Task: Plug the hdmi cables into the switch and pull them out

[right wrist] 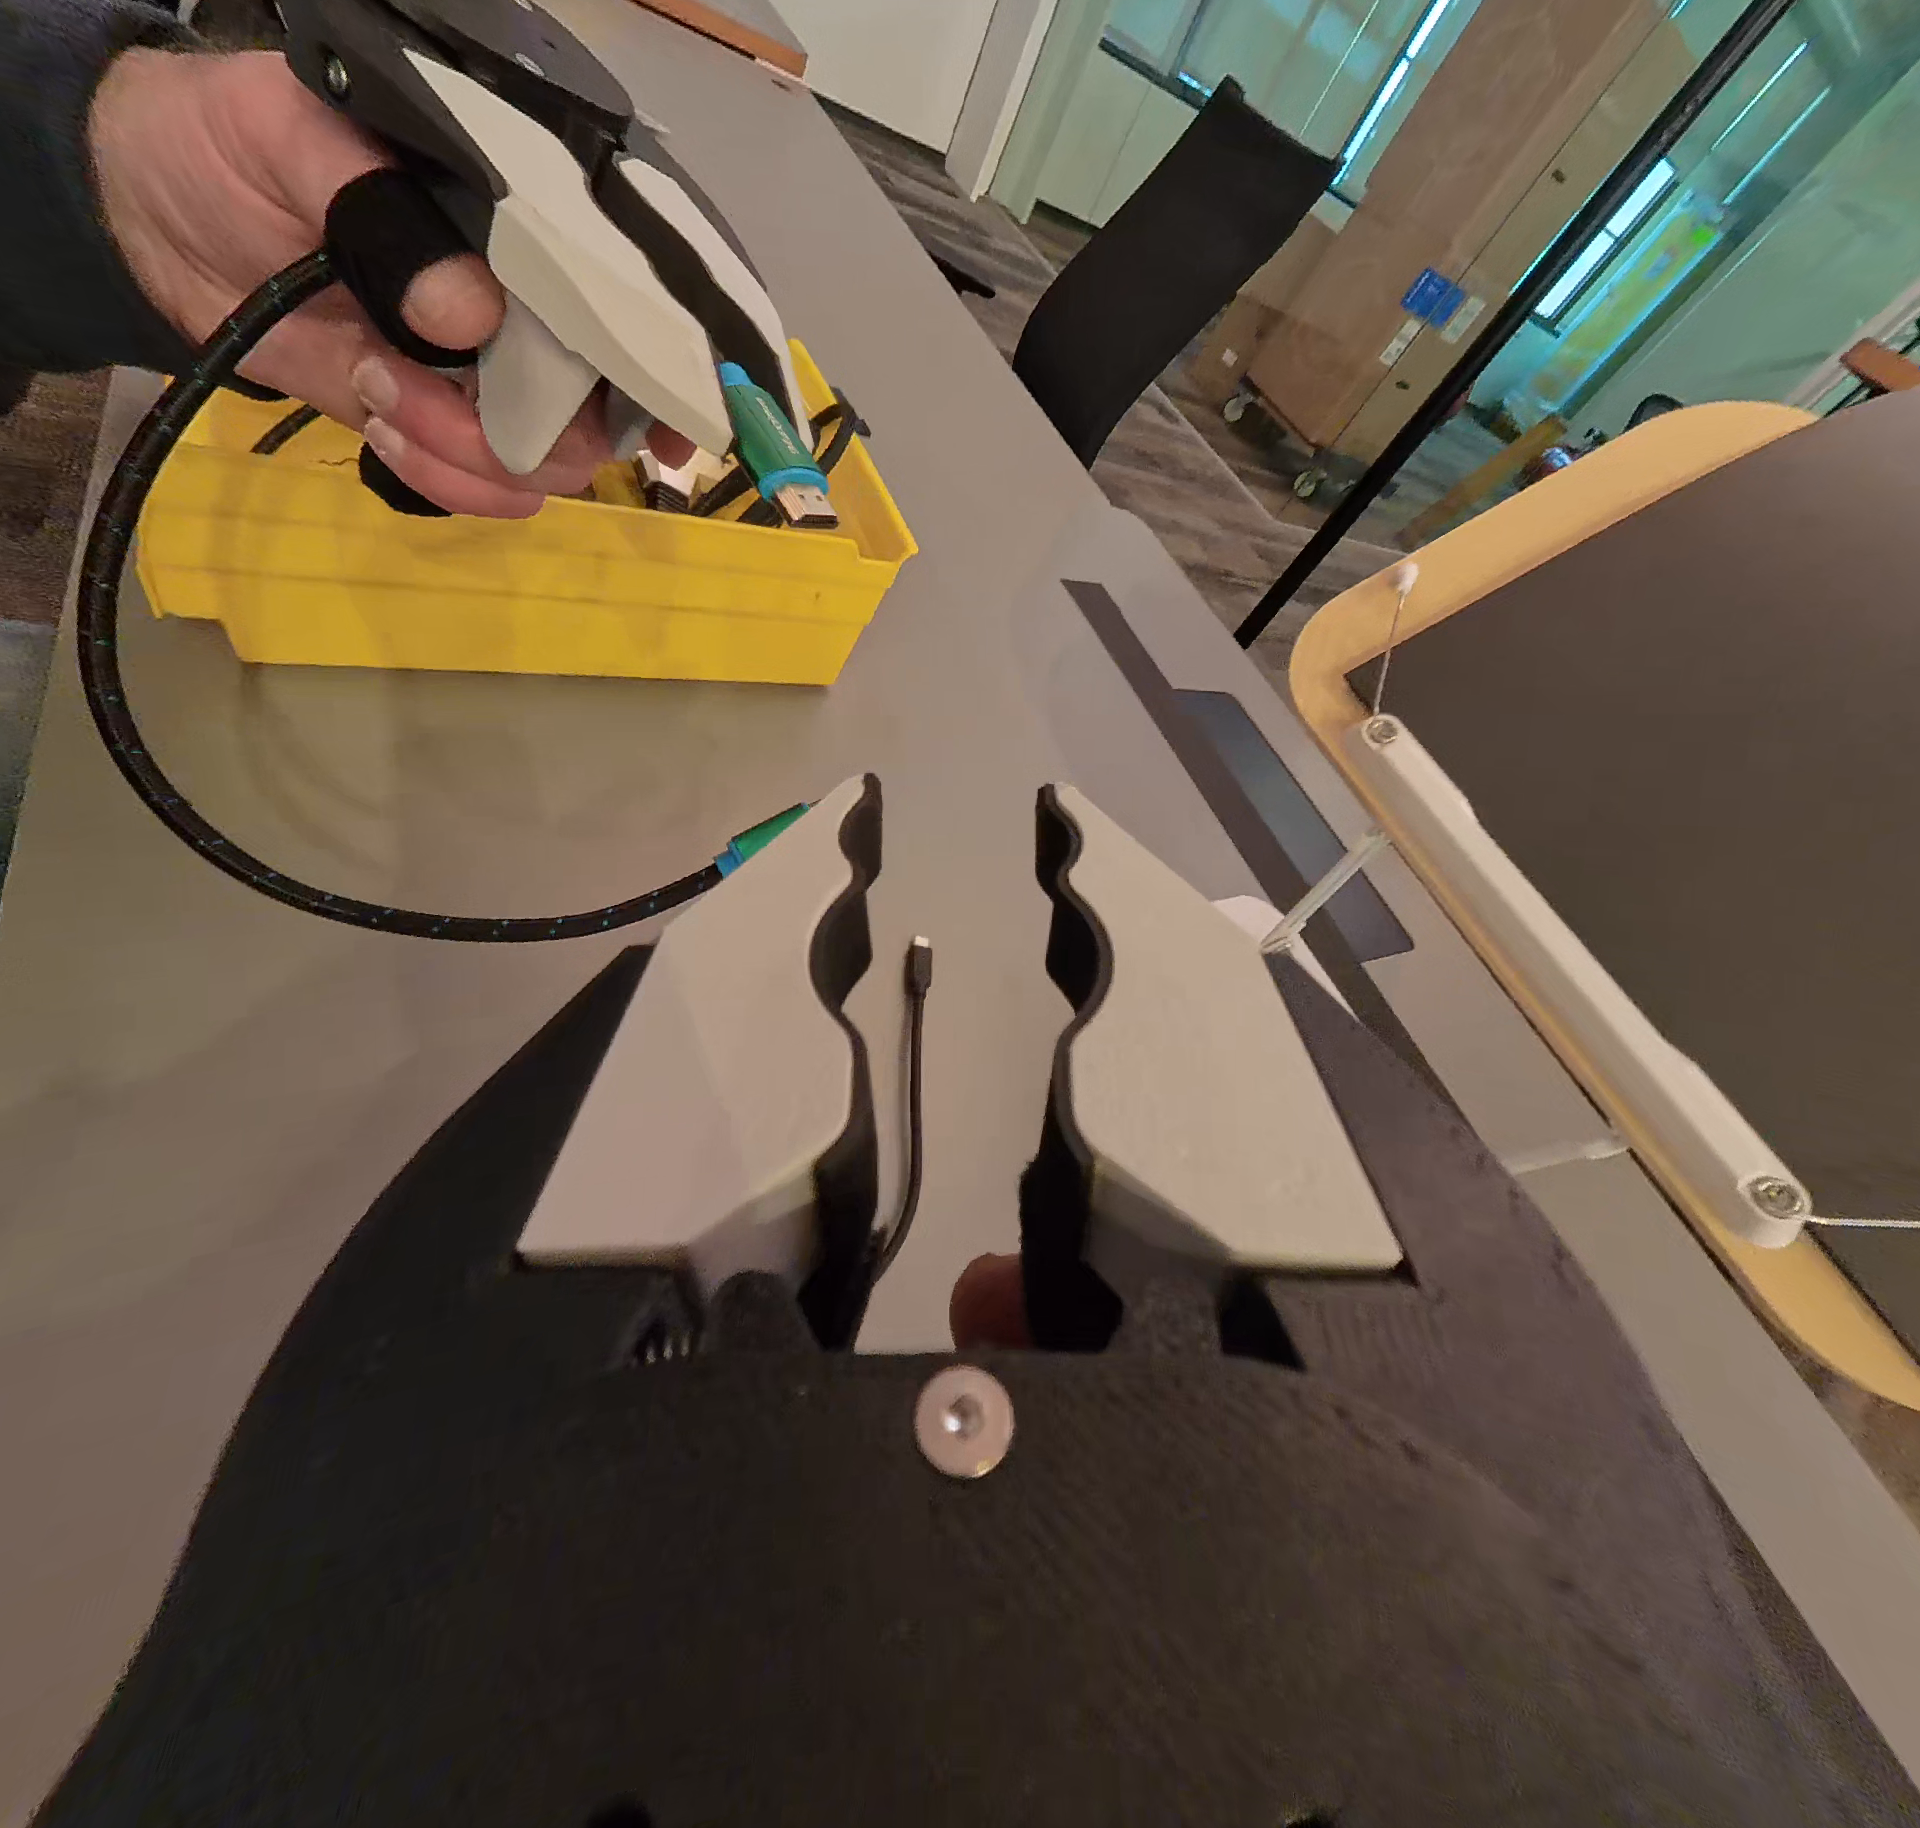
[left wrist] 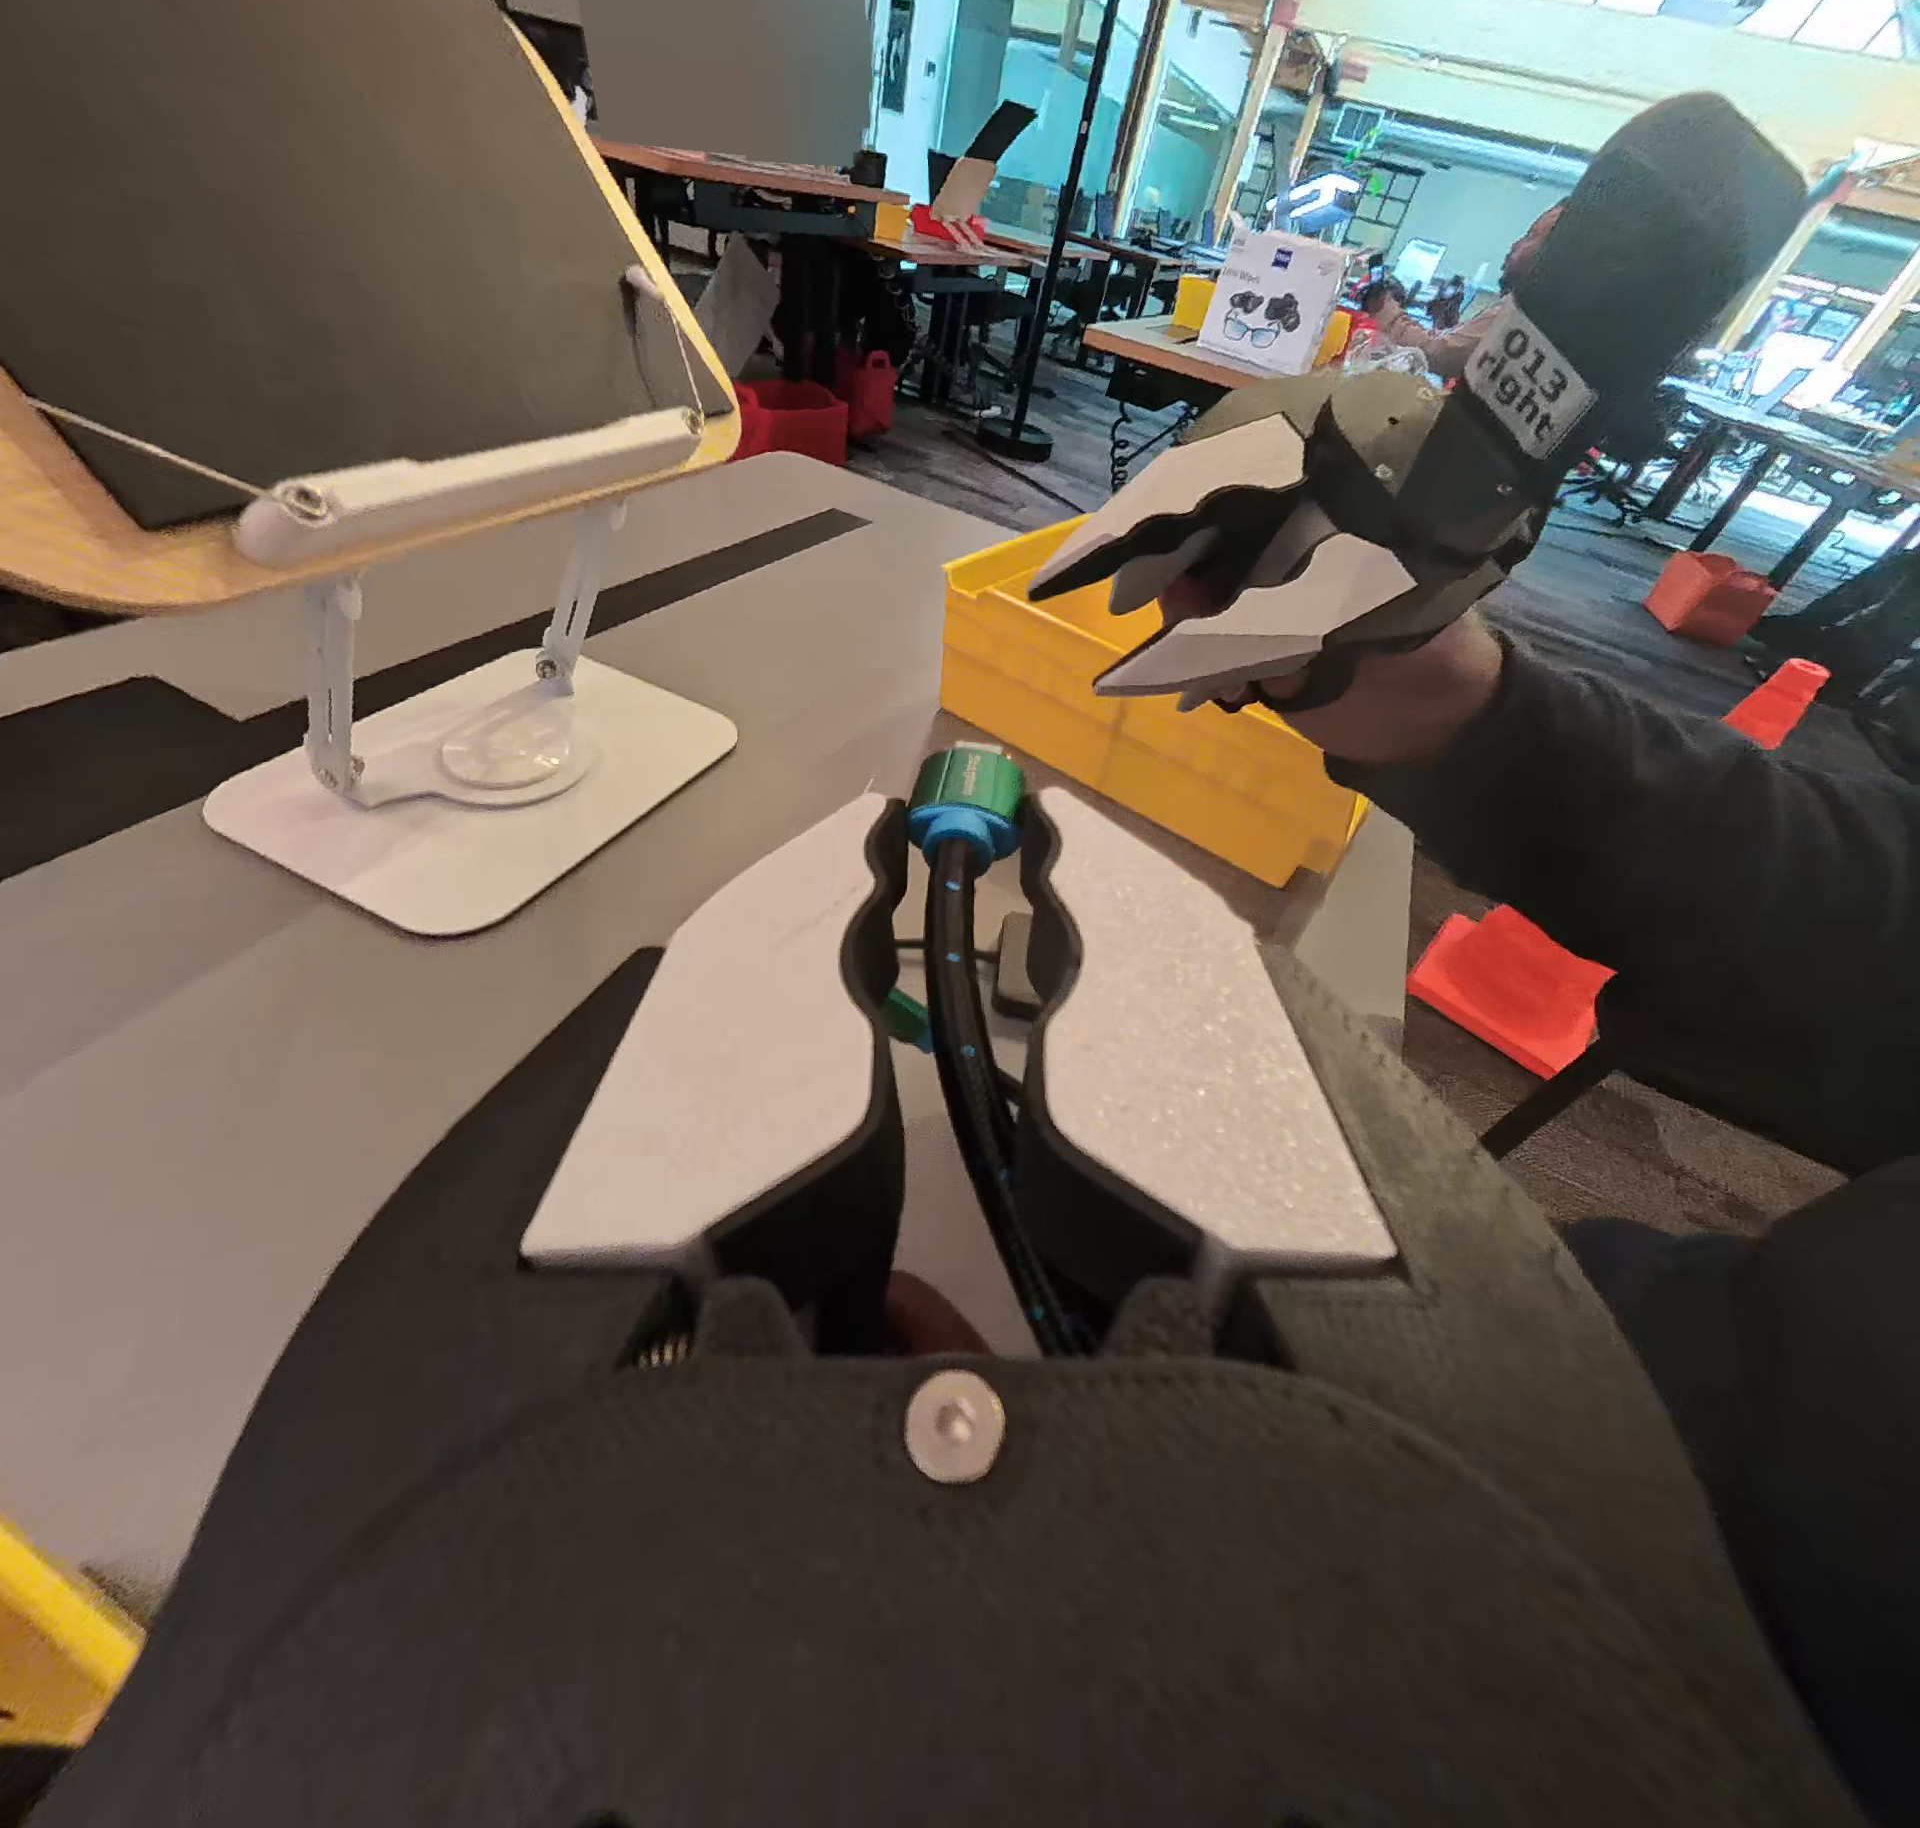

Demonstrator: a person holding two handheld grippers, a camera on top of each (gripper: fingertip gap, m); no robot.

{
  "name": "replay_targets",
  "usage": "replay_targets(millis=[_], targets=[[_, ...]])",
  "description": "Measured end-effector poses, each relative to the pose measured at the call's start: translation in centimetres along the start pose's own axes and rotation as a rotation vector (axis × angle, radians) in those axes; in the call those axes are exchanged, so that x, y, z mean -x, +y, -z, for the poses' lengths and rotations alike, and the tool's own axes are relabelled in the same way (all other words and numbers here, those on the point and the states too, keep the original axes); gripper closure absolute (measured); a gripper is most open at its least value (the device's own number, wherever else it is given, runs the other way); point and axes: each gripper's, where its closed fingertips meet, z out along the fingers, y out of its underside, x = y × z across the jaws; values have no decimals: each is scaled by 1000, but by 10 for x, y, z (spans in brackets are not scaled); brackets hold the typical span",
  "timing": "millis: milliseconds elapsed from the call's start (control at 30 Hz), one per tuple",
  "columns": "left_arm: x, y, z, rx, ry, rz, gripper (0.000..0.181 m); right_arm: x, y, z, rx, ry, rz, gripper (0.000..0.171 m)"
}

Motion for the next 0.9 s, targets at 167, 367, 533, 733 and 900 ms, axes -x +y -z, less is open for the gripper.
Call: replay_targets(millis=[167,367,533,733,900], targets=[[-8,14,0,13,-13,-51,161,11,12,-3,46,-43,-6,139],[-12,19,1,-10,-12,-36,161,22,18,-1,35,-98,-53,135],[-22,14,6,-72,78,18,161,31,20,4,15,-151,-81,128],[-23,2,16,-175,166,126,161,43,23,9,27,-242,-124,117],[-29,-1,20,-187,207,118,161,38,59,16,206,-222,-154,84]])
